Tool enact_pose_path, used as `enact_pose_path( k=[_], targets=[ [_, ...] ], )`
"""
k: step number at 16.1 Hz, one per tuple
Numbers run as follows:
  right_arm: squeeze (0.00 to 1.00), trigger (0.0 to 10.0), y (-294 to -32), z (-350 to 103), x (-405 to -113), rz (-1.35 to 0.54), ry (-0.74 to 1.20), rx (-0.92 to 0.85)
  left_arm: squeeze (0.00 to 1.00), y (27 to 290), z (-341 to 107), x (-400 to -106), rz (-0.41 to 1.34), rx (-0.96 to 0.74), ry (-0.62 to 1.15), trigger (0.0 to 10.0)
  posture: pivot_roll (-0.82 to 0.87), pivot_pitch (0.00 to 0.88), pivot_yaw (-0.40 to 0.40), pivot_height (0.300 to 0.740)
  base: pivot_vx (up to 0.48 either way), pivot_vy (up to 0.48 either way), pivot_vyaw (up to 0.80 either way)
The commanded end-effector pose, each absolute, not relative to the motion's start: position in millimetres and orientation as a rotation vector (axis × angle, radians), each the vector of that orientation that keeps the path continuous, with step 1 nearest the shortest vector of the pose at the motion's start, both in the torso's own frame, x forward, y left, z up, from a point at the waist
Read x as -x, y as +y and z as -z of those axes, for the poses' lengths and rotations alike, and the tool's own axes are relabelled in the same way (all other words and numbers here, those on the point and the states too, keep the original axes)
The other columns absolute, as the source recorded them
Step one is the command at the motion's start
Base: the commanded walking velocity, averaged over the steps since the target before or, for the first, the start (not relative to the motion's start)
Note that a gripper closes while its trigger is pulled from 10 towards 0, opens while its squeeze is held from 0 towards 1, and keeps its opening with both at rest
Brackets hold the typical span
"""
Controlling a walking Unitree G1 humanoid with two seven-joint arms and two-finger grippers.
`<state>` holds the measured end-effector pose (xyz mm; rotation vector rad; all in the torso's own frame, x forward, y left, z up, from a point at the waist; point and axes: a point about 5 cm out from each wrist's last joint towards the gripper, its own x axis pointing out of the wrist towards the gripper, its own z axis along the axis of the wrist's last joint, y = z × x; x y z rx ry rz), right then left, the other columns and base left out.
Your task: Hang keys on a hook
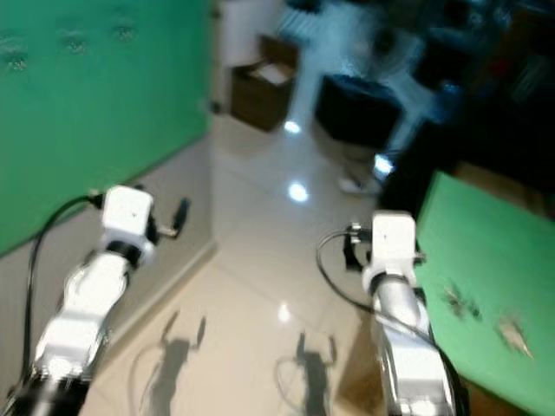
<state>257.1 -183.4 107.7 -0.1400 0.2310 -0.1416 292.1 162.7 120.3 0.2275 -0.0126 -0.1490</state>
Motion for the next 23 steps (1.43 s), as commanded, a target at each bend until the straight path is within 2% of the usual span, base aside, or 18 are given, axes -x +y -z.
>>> enact_pose_path(
  k=[1,5,8,16,23],
  targets=[
    [0.0,10.0,-191,-108,-256,0.177,0.24,0.157,0.0,156,-123,-293,0.171,-0.225,-0.019,10.0,-0.16,0.0,-0.073,0.74,0.0,0.0,-0.8],
    [0.0,10.0,-187,-104,-256,0.175,0.251,0.146,0.0,156,-120,-291,0.204,-0.202,0.014,10.0,-0.16,0.0,-0.081,0.74,0.0,0.0,-0.8],
    [0.0,10.0,-181,-98,-255,0.106,0.236,0.184,0.0,158,-107,-284,0.148,-0.208,-0.007,10.0,-0.17,0.0,-0.061,0.74,0.0,0.0,-0.8],
    [0.0,10.0,-183,-92,-251,0.095,0.227,0.227,0.0,161,-107,-274,0.168,-0.19,-0.028,10.0,-0.19,0.012,-0.047,0.74,0.0,0.0,-0.77],
    [0.0,10.0,-180,-83,-246,0.081,0.253,0.207,0.0,149,-104,-271,0.248,-0.188,-0.033,10.0,-0.19,0.0,-0.039,0.74,0.333,0.0,-0.1]
  ],
)
